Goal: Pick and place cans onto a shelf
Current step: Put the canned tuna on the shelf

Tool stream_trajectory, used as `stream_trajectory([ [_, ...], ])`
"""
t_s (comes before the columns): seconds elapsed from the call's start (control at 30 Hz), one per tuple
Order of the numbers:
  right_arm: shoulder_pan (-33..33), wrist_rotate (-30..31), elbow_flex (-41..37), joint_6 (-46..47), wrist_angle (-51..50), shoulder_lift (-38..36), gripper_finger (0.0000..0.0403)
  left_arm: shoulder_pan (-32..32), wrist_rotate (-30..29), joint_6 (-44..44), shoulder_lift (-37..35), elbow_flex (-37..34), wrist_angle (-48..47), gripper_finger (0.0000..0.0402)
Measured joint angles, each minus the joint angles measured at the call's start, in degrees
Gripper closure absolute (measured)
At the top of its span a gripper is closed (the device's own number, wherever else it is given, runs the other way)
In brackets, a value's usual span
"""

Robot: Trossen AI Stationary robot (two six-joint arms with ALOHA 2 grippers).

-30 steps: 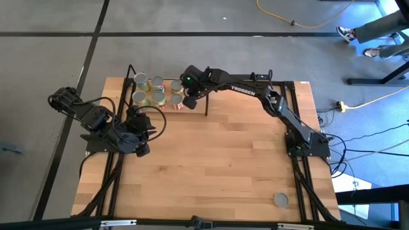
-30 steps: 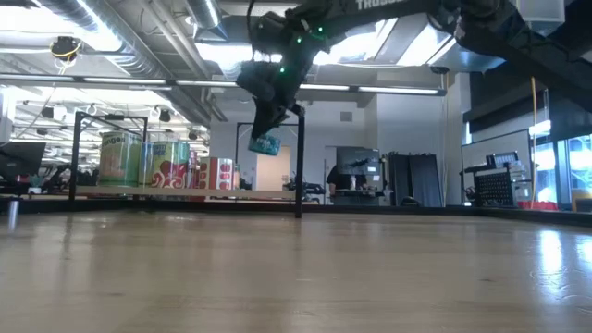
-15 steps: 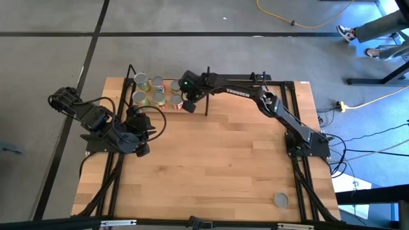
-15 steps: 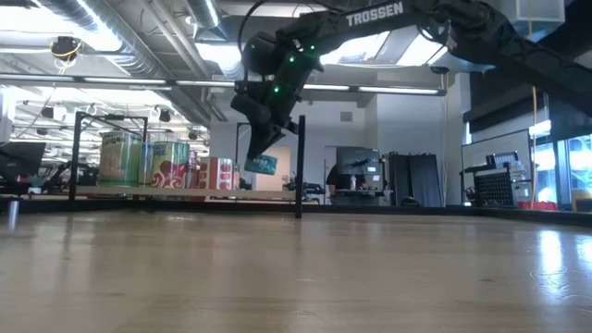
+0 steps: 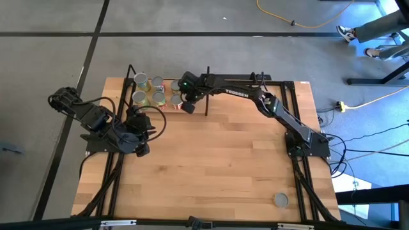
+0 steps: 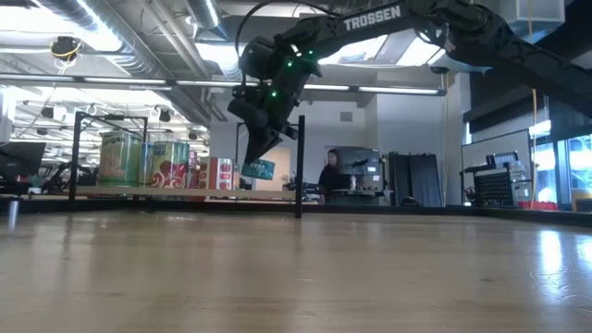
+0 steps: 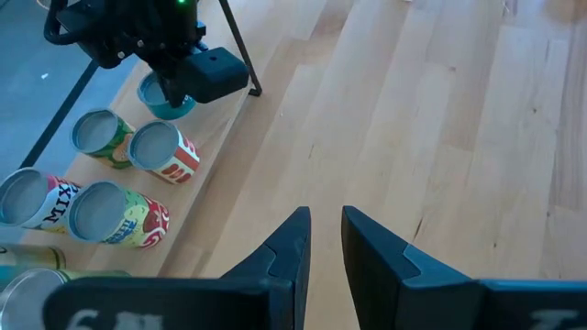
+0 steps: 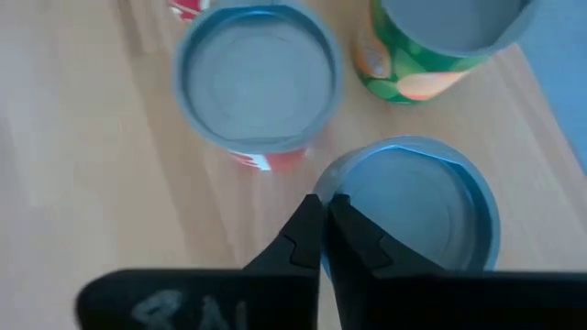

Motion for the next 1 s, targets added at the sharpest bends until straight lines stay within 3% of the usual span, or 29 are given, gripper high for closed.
stream_trajectory([
  [0.2, 0.0, -1.5, -0.5, 0.1, -0.5, 0.0, 0.037, 0.0, 0.0, 0.0, 0.0, 0.0, -0.2, 0.0343],
  [0.63, 0.0, -1.6, -0.5, -1.0, 0.0, 0.0, 0.037, 0.0, 0.0, 0.0, 0.0, 0.0, -0.3, 0.0343],
  [0.87, 0.0, -1.6, -0.5, -1.1, -0.1, 0.0, 0.0392, 0.0, 0.0, 0.0, 0.0, 0.0, -0.4, 0.0343],
  [1.0, 0.0, -1.6, -0.5, -1.1, -0.1, 0.0, 0.0377, 0.0, 0.0, 0.0, 0.0, 0.0, -0.7, 0.0343],
])
